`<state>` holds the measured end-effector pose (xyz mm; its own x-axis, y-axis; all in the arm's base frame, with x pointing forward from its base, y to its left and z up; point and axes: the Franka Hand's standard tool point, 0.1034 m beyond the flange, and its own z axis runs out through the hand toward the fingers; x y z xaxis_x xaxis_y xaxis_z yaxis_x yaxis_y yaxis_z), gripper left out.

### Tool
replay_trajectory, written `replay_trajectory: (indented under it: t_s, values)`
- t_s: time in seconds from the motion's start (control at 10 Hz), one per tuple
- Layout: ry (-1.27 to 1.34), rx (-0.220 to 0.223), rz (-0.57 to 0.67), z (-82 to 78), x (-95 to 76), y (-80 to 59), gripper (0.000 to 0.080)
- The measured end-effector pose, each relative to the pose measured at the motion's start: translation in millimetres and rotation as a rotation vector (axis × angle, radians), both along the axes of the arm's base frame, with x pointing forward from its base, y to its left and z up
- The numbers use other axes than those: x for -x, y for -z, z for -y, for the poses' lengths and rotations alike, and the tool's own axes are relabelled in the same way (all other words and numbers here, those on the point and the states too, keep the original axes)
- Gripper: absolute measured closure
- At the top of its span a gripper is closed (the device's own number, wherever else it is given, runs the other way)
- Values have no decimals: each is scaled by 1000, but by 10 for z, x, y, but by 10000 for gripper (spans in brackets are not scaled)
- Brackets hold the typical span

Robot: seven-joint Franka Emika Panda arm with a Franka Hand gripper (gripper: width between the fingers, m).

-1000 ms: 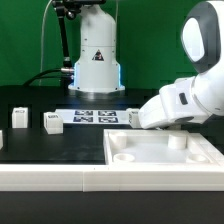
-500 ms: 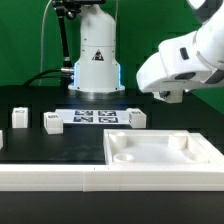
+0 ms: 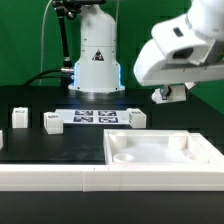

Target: Assemble one leg

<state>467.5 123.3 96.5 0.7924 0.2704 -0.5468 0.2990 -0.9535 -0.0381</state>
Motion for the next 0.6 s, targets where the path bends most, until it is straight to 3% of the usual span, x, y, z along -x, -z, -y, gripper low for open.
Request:
replay_trajectory:
  t_s: [0.3,0.6]
  values:
    - [1,-20,116,47,-223,-142,508]
    - [3,-79,338,27,-294,-113,508]
